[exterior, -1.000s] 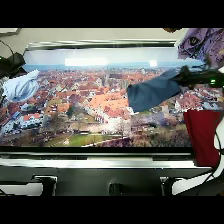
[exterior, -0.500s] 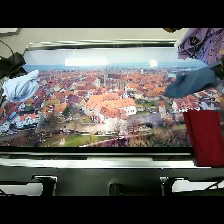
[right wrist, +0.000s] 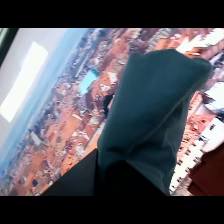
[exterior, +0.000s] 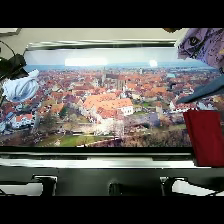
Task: Fold the clothes and pants, and hang the long-sleeved shirts on hangers.
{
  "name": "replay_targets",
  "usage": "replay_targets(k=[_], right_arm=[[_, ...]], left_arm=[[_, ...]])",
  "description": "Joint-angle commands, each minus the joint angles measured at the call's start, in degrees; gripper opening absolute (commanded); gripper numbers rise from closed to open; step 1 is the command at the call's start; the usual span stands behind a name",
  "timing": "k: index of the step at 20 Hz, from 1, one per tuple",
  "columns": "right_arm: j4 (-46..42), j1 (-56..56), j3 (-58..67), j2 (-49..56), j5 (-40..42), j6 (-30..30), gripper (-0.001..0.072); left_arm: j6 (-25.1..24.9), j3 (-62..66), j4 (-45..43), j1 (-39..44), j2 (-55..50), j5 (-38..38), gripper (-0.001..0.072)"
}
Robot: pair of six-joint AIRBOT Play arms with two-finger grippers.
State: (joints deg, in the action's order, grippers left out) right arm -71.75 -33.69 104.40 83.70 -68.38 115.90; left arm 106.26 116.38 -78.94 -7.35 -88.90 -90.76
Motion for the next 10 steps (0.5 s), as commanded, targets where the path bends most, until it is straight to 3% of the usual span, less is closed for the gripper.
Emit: replay_targets(k=[1,7,10], right_arm=[[-7.4,0.0,0.0,-2.2,-4.9,5.3,0.0026],[-20.3,0.0,0.0,-2.4,-19.6,5.3,0.0026],[-25.0,0.0,-0.3,-2.4,-24.5,2.0,0.0027]], left_arm=[[0.0,0.0,1.1,0.0,0.0,-0.4,0.0017],[0.0,0.0,2.4,-0.1,0.0,-0.4,0.0017],[0.0,0.0,2.4,-0.1,0.0,-0.4,0.0017]])
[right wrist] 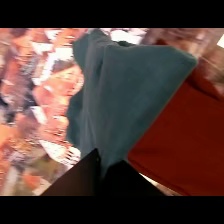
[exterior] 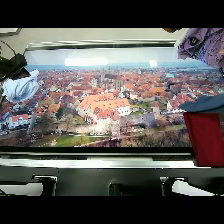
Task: Fold the clothes and pants, and hang the long-sleeved shirts on hangers.
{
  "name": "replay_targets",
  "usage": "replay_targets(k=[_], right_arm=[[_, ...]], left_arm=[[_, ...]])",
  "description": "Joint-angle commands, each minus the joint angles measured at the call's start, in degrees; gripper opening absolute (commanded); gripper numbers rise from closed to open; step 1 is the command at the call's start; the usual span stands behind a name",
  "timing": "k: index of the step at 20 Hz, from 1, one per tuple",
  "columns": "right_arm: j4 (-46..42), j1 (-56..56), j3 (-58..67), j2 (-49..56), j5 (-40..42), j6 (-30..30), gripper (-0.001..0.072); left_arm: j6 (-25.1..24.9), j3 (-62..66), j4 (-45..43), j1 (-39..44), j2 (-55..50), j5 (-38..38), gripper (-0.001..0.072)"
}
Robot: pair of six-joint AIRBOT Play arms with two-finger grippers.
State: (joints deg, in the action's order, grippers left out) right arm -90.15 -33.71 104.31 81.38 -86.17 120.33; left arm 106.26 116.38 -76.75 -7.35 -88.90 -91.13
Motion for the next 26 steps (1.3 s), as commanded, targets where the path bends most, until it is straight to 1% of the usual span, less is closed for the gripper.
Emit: replay_targets(k=[1,2,3,7,11,17,21,26], right_arm=[[-8.1,0.0,-0.9,-0.1,-8.2,-4.3,0.0027],[-10.1,0.0,-2.3,-0.5,-9.2,-5.3,0.0027],[-10.9,-0.4,-4.8,-1.5,-9.2,-4.7,0.0027],[-11.7,-0.8,-19.3,-7.3,-5.2,-3.9,0.0027],[-17.2,-0.8,-29.6,-9.4,-5.3,-2.9,0.0028],[-22.2,-0.8,-34.1,-9.4,-6.0,-2.8,0.0027],[-22.6,-0.8,-36.2,-9.4,-7.4,-2.8,0.0027],[-23.3,-0.8,-38.7,-9.4,-6.9,-2.6,0.0028]], left_arm=[[0.0,0.0,0.3,-0.1,0.0,0.0,0.0017],[0.0,0.0,0.3,-0.1,0.0,0.0,0.0017],[0.0,0.0,0.3,-0.1,0.0,0.0,0.0017],[0.0,0.0,0.3,-0.1,0.0,0.0,0.0017],[0.0,0.0,0.2,-0.1,0.0,0.0,0.0017],[0.0,0.0,0.2,-0.1,0.0,0.0,0.0017],[0.0,0.0,0.2,-0.1,0.0,0.0,0.0017],[0.0,0.0,0.2,-0.1,0.0,0.0,0.0017]])
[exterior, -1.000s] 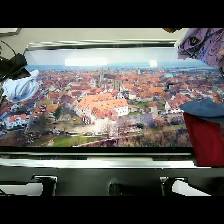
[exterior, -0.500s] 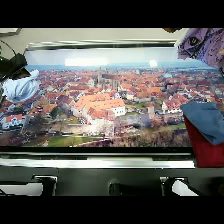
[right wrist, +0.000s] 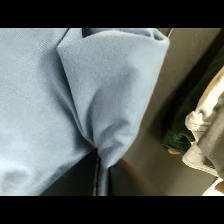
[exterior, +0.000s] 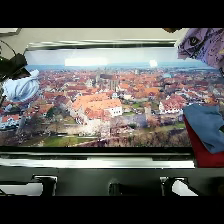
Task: Fold the clothes and pants, and hang the long-sleeved shirts on hangers.
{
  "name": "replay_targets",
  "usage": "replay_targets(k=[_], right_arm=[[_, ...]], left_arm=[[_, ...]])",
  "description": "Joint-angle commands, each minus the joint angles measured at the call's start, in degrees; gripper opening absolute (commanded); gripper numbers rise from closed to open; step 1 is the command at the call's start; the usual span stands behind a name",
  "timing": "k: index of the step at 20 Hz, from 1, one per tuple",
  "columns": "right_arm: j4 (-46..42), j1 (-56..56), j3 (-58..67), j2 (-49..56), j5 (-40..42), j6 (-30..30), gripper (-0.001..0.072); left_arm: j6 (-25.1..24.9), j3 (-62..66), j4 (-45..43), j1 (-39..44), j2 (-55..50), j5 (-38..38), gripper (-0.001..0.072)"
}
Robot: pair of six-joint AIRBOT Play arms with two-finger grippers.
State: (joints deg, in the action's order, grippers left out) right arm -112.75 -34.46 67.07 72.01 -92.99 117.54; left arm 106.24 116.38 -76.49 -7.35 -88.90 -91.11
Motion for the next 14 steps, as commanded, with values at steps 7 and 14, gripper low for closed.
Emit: replay_targets(k=[7,14], right_arm=[[-1.9,0.0,-3.0,0.0,1.9,-0.2,0.0028],[-2.3,0.0,-2.7,0.0,1.6,-2.0,0.0518]], left_arm=[[0.0,0.0,0.0,0.0,0.0,0.0,0.0017],[0.0,0.0,0.0,0.0,0.0,0.0,0.0017]])
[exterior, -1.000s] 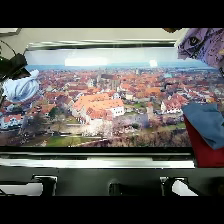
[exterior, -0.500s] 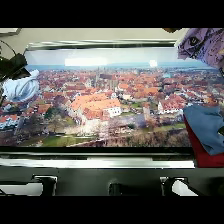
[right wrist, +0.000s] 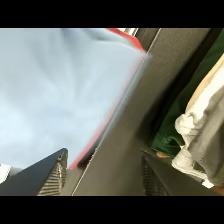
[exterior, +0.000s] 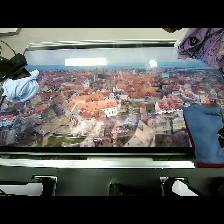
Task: Fold the clothes and pants, and hang the long-sleeved shirts on hangers.
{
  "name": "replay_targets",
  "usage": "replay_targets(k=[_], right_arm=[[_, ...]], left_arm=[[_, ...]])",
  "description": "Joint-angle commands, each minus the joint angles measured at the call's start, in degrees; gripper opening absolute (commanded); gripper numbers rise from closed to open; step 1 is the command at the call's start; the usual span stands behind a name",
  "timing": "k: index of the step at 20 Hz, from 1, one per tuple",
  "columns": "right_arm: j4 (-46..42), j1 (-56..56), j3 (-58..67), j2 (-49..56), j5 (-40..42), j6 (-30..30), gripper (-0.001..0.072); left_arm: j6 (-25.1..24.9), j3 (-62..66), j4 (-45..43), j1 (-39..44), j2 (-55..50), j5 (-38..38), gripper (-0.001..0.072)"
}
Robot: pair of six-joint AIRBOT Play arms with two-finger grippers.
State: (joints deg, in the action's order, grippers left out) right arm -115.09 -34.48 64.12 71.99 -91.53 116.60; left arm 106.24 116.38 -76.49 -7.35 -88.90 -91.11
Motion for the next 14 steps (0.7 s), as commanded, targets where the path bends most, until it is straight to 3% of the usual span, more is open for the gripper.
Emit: replay_targets(k=[1,2,3,4,6,9,11,14], right_arm=[[0.4,0.1,0.9,0.0,1.0,-2.6,0.0518],[1.6,0.1,2.0,0.0,2.4,-3.2,0.0515],[3.9,0.5,3.5,0.0,4.6,-4.2,0.0464],[7.5,1.6,5.4,-0.1,7.6,-6.4,0.0341],[16.3,6.2,9.4,-0.1,15.4,-12.4,0.0257],[25.4,18.9,13.7,-0.1,27.0,-19.6,0.0033],[27.1,28.8,14.4,-0.1,31.8,-21.3,0.003],[27.4,41.9,14.4,0.0,33.4,-23.2,0.003]], left_arm=[[0.0,0.0,0.0,0.0,0.0,0.0,0.0017],[0.0,0.0,0.0,0.0,0.0,0.0,0.0017],[0.0,0.0,0.0,0.0,0.0,0.0,0.0017],[0.0,0.0,0.0,0.0,0.0,0.0,0.0017],[-1.6,0.0,0.0,0.0,0.0,0.0,0.0016],[-9.1,0.0,-0.2,0.8,0.3,0.0,0.0016],[-15.3,-2.2,-2.1,2.6,1.6,0.4,0.0015],[-16.3,-14.0,-6.6,5.6,9.0,7.7,0.0014]])
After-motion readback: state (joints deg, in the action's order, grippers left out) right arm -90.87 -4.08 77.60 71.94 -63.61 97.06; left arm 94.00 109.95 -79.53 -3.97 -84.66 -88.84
